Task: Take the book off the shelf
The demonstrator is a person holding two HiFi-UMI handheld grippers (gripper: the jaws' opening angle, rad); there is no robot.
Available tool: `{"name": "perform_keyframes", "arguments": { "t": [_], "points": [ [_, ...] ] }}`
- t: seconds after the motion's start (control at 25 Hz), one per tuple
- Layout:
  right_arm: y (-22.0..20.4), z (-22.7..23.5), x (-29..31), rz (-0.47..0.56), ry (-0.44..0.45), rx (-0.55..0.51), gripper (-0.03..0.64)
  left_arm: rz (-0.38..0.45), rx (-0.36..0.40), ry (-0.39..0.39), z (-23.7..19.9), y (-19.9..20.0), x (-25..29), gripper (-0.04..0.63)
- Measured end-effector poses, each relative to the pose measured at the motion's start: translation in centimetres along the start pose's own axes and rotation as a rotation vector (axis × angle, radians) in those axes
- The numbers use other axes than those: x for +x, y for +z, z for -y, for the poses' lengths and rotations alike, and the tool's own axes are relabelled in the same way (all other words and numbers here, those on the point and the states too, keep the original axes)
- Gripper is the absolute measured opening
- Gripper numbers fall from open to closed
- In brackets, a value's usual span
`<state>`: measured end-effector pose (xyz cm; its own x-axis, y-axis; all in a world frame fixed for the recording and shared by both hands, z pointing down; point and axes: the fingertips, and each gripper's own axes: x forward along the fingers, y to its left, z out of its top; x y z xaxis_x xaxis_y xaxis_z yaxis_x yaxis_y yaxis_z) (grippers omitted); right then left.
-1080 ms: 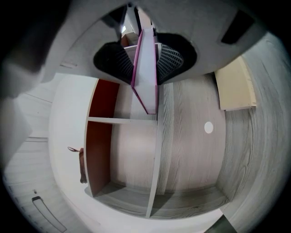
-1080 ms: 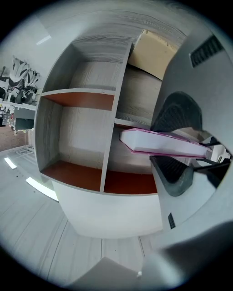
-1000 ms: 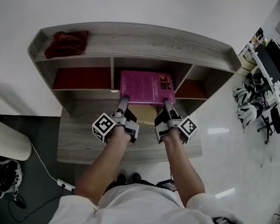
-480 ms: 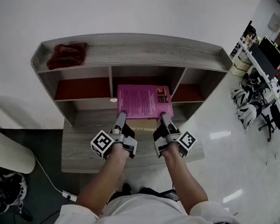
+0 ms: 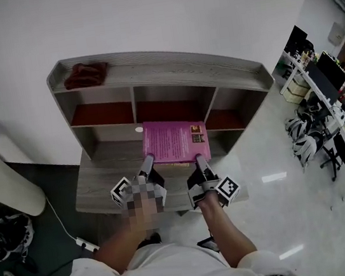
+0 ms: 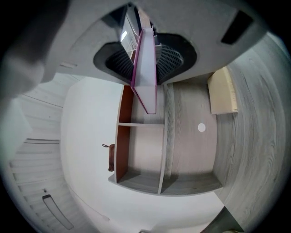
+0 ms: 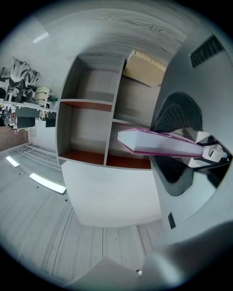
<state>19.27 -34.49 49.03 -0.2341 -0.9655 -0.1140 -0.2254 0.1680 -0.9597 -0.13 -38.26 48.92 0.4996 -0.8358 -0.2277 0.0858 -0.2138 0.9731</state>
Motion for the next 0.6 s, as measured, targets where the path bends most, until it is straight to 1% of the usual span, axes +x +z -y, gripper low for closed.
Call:
{"name": "perform_keyframes", "arguments": {
  "t": [0.24, 0.4, 0.6],
  "points": [
    [-0.6, 0.0, -4.8, -0.035, 0.004, 0.006, 0.161, 0.018, 0.014, 0.004, 0.5, -3.0, -4.2, 0.160],
    [-1.8, -0.9, -11.3, -0.063, 0.031, 0.012, 0.161, 0.029, 0.032, 0.001, 1.8, -6.7, -10.3, 0.158],
    [-1.7, -1.2, -11.2, -0.082, 0.045, 0.002, 0.161, 0.043, 0.026, -0.005, 2.4, -6.9, -10.5, 0.158]
  ]
}}
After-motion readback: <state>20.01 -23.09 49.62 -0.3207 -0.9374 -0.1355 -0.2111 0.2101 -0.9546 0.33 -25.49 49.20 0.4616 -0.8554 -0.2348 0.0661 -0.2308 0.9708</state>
